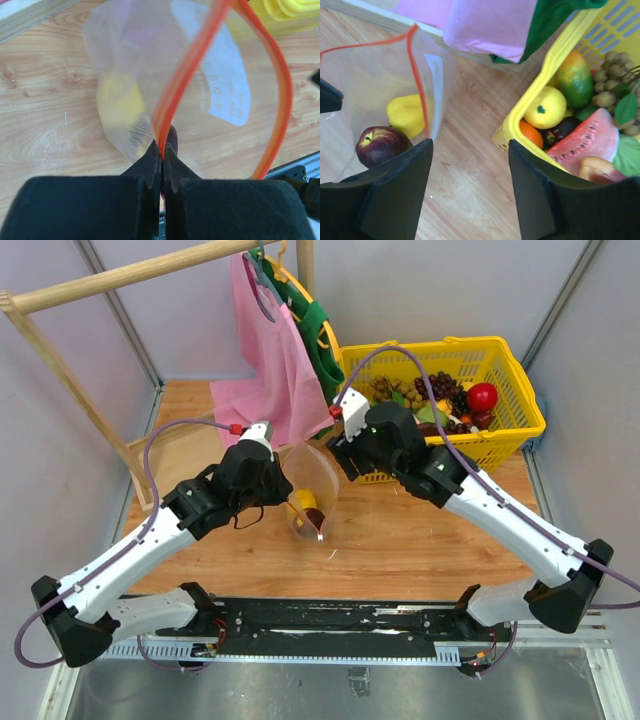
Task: Place the food in the zip-top bag and seal the zipper
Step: Place the fake fruit in the zipper food storage bag, then pick up the fake fruit from the bin.
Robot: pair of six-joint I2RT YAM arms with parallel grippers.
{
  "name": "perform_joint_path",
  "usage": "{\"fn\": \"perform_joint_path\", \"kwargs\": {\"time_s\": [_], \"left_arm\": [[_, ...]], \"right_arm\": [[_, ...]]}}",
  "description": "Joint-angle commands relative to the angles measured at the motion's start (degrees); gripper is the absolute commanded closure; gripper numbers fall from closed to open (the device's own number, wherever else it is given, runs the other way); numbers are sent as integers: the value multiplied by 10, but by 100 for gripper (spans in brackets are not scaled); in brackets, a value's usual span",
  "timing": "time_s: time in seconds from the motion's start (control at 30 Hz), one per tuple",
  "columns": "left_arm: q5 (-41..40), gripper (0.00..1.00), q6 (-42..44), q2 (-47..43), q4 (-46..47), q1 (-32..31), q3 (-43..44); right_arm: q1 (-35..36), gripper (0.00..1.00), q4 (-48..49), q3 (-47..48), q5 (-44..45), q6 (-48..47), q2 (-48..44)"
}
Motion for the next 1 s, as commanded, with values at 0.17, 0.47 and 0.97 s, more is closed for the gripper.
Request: {"fn": "perform_joint_path", "kwargs": {"time_s": [0.17,0.47,0.97], "left_arm": [[-3,100,-7,18,19,1,25],[12,100,3,24,46,1,15],[26,100,21,40,65,1,9]], "right_arm": [[-114,32,-66,63,10,-1,-30],[-321,27,-27,71,29,37,27],[-491,23,178,98,157,126,248]]}}
